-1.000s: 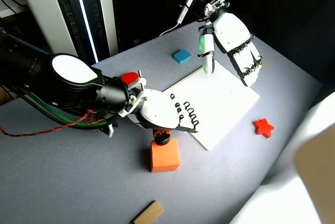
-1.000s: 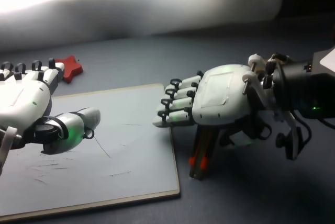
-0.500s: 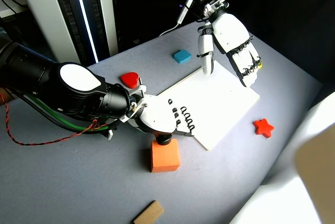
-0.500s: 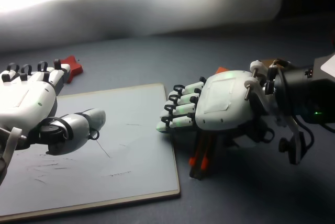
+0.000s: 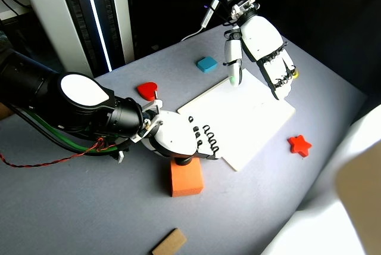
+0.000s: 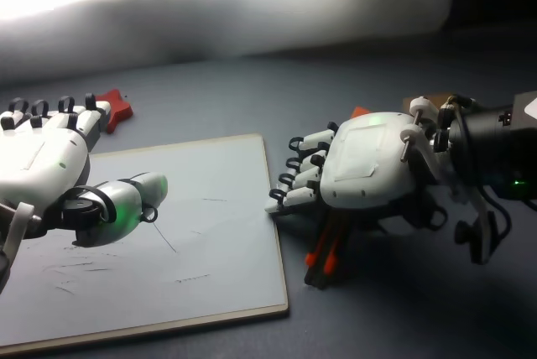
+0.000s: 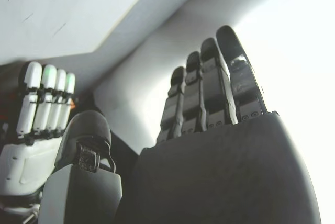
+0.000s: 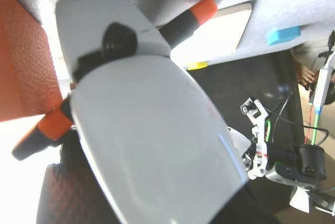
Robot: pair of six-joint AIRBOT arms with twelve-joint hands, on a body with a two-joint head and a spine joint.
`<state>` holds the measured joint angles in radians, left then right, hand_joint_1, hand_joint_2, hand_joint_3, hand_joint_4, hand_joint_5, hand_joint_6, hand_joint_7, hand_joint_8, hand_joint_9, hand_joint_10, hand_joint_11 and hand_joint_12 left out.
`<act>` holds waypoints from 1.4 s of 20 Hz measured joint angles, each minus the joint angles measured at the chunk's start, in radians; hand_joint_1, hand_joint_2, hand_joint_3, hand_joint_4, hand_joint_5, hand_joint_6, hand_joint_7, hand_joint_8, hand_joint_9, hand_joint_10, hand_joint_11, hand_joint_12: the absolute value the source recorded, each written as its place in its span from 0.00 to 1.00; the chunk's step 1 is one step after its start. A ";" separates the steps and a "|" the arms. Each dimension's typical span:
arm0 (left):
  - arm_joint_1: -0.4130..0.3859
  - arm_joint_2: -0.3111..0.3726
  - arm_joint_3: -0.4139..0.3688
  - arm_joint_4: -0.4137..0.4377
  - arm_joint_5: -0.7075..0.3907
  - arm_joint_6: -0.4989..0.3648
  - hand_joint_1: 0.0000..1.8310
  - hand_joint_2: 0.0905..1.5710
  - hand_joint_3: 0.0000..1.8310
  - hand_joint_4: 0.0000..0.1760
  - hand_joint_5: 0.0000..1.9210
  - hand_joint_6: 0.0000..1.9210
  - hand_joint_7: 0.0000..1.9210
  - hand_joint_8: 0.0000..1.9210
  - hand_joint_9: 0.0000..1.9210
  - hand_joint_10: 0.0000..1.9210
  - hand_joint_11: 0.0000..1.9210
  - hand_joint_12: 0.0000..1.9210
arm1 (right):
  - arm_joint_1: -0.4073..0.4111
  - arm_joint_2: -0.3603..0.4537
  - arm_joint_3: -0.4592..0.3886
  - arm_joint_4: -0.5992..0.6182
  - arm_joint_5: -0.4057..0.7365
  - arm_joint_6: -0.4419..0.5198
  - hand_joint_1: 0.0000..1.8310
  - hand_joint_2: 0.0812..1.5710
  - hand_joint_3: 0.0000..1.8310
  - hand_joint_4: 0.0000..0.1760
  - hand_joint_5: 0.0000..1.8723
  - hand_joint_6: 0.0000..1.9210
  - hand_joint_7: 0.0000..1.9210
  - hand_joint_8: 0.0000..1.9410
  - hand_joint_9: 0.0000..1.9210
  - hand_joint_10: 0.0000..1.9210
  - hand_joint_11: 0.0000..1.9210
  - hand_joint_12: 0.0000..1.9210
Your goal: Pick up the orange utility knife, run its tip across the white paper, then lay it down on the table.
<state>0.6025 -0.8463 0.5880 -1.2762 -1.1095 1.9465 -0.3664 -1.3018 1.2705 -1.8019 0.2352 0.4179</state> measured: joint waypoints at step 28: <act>0.000 -0.006 0.004 -0.011 -0.003 0.000 0.00 0.81 0.00 0.00 0.02 0.00 0.09 0.00 0.12 0.00 0.00 0.38 | 0.196 0.018 0.006 0.143 0.055 -0.127 0.83 0.75 0.06 1.00 0.70 1.00 0.80 1.00 0.87 1.00 0.89 1.00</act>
<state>0.6025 -0.8524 0.5922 -1.2873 -1.1122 1.9465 -0.1703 -1.2835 1.2770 -1.6588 0.2905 0.2909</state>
